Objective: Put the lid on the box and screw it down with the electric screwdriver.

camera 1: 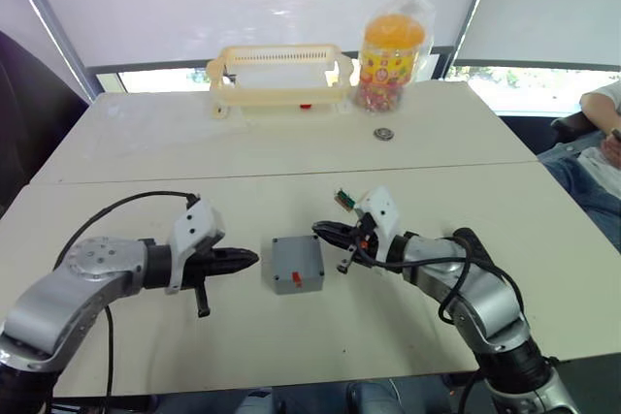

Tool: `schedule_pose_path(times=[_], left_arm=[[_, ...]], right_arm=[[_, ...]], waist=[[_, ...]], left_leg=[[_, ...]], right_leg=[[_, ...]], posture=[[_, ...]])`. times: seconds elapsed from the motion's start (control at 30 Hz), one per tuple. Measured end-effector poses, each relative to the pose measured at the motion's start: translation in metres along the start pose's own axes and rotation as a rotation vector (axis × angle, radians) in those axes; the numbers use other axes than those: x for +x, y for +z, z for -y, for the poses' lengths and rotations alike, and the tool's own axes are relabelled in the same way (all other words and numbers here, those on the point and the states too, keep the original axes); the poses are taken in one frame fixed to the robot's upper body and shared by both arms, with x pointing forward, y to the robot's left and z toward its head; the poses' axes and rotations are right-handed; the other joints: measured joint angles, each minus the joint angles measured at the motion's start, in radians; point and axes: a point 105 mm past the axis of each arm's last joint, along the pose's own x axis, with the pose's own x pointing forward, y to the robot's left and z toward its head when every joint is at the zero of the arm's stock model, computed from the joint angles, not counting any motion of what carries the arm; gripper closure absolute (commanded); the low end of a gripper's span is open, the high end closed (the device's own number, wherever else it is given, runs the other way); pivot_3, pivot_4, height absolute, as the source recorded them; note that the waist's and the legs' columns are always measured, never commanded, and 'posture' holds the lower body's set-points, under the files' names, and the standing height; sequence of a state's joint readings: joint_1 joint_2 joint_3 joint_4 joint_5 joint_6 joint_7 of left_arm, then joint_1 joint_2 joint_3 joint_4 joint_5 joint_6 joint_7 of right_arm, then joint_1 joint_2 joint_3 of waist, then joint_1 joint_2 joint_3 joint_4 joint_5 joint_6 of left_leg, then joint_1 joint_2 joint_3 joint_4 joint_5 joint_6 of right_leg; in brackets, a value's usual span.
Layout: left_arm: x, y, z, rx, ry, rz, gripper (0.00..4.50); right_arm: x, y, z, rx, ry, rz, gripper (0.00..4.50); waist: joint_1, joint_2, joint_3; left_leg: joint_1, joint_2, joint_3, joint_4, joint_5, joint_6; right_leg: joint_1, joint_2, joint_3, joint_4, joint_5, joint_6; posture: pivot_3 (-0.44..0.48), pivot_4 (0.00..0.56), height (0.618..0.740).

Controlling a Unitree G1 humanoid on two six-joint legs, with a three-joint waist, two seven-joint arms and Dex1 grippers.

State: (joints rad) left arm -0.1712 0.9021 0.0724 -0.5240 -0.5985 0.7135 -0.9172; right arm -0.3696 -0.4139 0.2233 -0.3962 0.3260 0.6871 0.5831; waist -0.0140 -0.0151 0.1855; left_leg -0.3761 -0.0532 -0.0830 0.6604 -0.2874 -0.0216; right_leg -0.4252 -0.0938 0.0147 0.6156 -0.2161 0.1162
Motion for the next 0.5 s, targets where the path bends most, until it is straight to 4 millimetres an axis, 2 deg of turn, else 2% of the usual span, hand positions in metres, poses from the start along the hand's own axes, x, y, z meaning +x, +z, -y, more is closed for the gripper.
schedule_pose_path(times=[0.5], left_arm=[[0.0001, 0.0000, -0.0007, -0.001, 0.007, 0.000, 4.50]], right_arm=[[-0.0005, -0.0090, 0.0012, 0.000, -0.008, -0.024, 4.46]], waist=[[0.000, 0.000, 0.000]], left_leg=[[0.000, 0.000, 0.000, 0.000, 0.000, 0.000]], right_leg=[[0.000, 0.000, 0.000, 0.000, 0.000, 0.000]], posture=[[0.000, 0.150, 0.740]])
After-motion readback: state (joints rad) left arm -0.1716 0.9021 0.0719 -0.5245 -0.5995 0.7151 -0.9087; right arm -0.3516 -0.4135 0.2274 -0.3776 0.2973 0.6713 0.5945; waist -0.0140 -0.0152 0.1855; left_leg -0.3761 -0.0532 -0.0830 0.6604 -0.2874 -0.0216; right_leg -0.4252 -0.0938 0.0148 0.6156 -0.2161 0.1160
